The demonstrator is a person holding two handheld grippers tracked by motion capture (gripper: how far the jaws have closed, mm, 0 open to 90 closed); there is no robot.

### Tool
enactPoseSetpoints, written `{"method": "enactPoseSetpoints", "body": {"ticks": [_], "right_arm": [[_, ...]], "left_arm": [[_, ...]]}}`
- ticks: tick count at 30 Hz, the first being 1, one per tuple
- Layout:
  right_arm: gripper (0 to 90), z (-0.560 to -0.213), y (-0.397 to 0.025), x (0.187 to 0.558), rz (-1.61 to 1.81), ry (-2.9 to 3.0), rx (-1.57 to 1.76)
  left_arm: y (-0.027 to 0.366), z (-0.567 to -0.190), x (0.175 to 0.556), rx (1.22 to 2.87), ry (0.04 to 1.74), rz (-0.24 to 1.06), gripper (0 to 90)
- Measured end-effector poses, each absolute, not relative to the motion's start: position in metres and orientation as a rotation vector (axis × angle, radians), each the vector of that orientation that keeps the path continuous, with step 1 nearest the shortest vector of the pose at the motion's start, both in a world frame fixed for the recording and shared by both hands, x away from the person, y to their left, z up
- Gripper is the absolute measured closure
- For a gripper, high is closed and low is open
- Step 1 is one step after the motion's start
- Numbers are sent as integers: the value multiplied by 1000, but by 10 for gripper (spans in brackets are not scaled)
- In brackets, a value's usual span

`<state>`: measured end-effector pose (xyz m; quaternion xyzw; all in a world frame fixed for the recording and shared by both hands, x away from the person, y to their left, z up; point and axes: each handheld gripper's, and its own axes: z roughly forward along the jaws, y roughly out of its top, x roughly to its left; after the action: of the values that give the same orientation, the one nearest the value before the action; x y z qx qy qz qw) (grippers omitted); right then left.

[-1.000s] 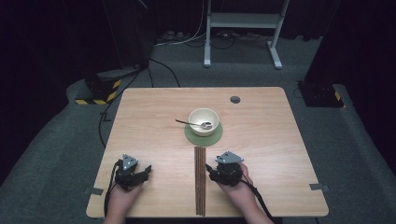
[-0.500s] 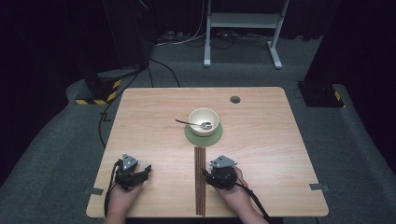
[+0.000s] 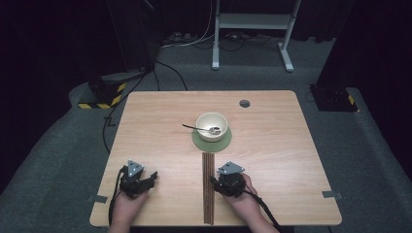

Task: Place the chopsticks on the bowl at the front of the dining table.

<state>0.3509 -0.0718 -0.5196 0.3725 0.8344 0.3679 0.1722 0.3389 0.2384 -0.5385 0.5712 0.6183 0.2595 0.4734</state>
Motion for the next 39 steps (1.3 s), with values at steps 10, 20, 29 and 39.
{"method": "enactPoseSetpoints", "body": {"ticks": [10,20,29,39], "right_arm": [[532,-520,-70,351,1047,2369,1058],[602,-520,-79,356,1019,2387,1080],[638,-519,-100,367,1000,2369,1162],[642,-517,-131,378,968,2336,1242]], "left_arm": [[238,-538,338,1409,1512,644,378],[238,-539,339,1400,1514,642,378],[238,-539,339,1393,1512,645,378],[238,-539,339,1403,1500,651,380]]}}
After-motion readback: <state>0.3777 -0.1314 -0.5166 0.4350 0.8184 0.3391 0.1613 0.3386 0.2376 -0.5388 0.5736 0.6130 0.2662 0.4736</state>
